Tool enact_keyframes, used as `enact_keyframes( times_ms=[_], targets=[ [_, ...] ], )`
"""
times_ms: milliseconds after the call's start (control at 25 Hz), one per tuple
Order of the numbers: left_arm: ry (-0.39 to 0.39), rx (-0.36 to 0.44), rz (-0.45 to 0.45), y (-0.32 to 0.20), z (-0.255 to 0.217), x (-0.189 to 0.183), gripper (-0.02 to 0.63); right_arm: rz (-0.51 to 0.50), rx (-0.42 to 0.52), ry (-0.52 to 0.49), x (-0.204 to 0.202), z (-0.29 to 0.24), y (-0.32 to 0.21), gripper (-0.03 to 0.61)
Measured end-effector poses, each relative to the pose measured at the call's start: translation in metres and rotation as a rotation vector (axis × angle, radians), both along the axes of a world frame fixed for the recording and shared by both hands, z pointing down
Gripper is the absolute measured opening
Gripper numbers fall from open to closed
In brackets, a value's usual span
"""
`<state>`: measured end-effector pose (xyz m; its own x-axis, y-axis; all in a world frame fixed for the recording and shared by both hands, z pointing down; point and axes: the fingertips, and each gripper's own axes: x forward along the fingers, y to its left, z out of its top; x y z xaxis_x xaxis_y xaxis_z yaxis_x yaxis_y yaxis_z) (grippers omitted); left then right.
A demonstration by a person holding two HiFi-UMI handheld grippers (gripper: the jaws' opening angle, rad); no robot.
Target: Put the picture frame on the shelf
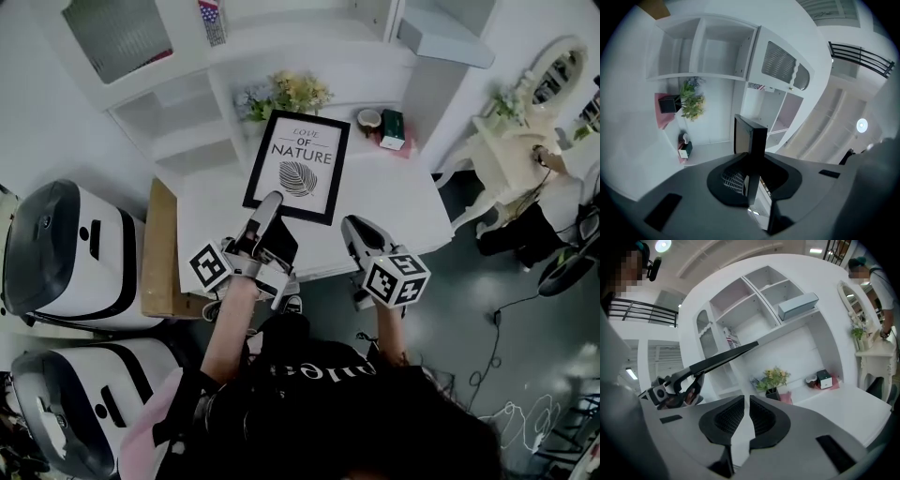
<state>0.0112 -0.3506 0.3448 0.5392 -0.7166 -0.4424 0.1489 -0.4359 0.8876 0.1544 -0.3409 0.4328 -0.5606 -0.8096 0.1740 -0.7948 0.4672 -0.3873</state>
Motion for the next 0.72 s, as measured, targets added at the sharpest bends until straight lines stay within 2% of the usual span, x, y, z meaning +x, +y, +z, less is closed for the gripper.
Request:
enact_keyframes(
  times_ms=[120,400,520,720],
  targets=[
    [-0.020,0.035,0.012,-0.027,-0.015,-0.004,0.071,0.009,0.008,0.003,-0.005,-0.007,-0.020,0.065],
    [0.014,0.132,0.044,-0.081,-0.061,-0.006,0.071,0.024,0.005,0.002,-0.011,-0.013,-0.054,0.066],
    [0.002,0.157,0.024,-0.109,-0.075,-0.011,0.071,0.026,0.003,0.007,-0.016,-0.013,-0.065,0.066],
    [0.012,0.146,-0.036,-0.154,-0.090,-0.022,0.071,0.034,-0.005,0.006,-0.019,-0.014,-0.078,0.066]
  ],
)
